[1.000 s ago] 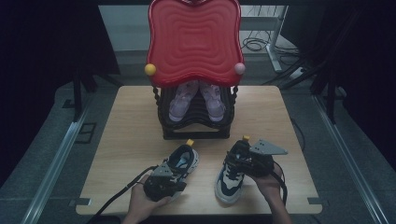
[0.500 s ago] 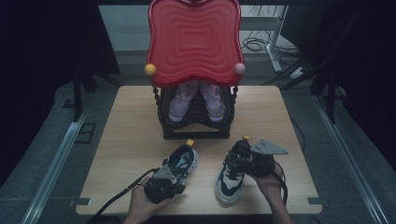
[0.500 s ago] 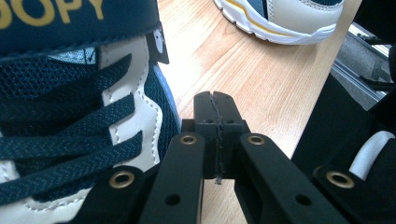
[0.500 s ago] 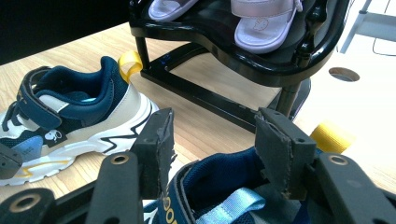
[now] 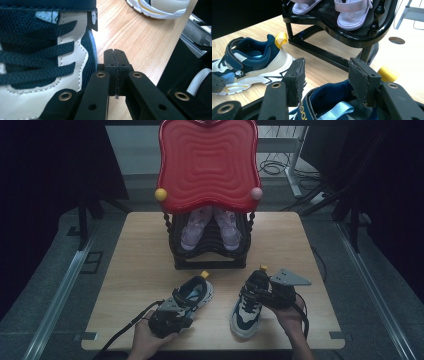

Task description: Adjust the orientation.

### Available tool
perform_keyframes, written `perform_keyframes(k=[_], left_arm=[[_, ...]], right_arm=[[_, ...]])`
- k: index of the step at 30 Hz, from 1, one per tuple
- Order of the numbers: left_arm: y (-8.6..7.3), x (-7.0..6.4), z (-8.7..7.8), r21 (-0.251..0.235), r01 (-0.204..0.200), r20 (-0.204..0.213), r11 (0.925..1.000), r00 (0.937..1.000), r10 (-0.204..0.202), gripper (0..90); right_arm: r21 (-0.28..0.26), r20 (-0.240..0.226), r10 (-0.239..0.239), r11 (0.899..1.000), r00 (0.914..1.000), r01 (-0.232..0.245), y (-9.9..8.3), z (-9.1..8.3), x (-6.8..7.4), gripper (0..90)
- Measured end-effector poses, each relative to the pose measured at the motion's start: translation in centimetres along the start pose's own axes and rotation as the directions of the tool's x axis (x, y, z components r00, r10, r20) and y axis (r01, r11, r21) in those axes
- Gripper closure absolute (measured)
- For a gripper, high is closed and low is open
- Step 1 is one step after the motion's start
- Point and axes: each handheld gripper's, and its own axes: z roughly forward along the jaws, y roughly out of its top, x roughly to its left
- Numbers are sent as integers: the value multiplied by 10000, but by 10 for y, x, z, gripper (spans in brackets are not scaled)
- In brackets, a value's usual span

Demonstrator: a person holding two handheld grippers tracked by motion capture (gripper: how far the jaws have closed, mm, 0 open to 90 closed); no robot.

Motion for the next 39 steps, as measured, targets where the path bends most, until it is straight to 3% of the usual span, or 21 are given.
perform_keyframes(k=[24,39], left_arm=[[-14,24,-17,-376,473,-410,9982,9980,-488,900],[-18,43,-27,-614,881,-760,9942,9928,-927,900]], right_arm=[[-65,116,22,10000,9999,-21,1,-3,-3,474],[-44,119,-26,10000,9999,26,1,-1,-2,474]])
